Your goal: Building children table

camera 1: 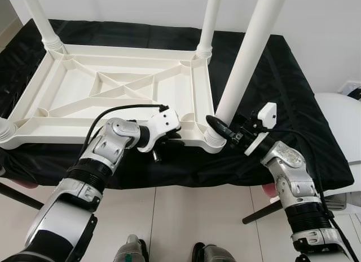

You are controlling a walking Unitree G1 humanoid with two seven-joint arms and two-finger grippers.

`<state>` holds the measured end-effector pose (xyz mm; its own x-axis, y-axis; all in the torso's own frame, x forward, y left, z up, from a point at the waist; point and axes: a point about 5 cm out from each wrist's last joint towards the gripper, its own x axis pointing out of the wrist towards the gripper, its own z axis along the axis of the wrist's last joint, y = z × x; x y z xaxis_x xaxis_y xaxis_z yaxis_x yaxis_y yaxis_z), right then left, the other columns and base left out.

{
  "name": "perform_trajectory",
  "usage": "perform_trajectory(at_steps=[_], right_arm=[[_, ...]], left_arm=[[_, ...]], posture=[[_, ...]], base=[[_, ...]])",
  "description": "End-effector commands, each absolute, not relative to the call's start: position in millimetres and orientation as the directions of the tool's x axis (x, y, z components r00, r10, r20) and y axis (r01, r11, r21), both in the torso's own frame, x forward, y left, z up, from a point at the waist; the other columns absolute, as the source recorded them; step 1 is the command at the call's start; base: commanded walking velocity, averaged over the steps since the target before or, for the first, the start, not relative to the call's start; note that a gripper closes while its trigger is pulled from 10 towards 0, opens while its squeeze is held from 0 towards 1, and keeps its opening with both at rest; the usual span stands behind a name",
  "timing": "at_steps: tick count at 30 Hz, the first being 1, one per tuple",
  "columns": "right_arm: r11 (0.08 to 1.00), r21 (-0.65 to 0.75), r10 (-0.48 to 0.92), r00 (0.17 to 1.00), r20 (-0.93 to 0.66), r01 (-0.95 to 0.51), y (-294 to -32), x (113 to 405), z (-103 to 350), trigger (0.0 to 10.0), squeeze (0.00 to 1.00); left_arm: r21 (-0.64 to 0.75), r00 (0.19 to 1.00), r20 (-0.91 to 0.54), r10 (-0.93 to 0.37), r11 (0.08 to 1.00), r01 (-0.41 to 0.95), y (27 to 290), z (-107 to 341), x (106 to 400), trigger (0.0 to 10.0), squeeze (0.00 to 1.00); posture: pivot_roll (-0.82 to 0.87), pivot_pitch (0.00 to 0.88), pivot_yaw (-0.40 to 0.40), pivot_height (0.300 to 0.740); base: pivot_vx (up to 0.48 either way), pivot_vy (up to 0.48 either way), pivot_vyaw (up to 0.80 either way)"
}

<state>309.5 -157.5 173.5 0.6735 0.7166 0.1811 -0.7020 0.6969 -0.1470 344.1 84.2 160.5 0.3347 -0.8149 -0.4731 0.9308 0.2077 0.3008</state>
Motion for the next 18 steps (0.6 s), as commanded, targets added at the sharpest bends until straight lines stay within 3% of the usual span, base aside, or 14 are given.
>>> perform_trajectory(at_steps=[1, 8, 18], right_arm=[[0.751, -0.002, 0.66, 0.751, 0.017, -0.66, -169.8, 309.7, 139.9, 10.0, 0.0], [0.774, 0.067, 0.632, 0.775, -0.013, -0.63, -176.7, 314.5, 139.3, 10.0, 0.0], [0.769, 0.003, 0.64, 0.769, -0.016, -0.64, -171.9, 308.6, 136.2, 10.0, 0.0]], left_arm=[[0.337, 0.306, -0.427, -0.851, 0.165, 0.927, 74.1, 176.4, 342.9, 10.0, 0.0], [0.336, 0.308, -0.426, -0.851, 0.167, 0.927, 73.8, 176.5, 342.9, 10.0, 0.0], [0.335, 0.309, -0.424, -0.851, 0.17, 0.927, 74.2, 176.6, 342.7, 10.0, 0.0]], posture=[[-0.02, 0.116, -0.014, 0.74], [-0.02, 0.118, -0.016, 0.74], [-0.02, 0.121, -0.018, 0.74]], base=[[0.0, 0.0, 0.0], [0.0, 0.0, 0.0], [0.0, 0.0, 0.0]])
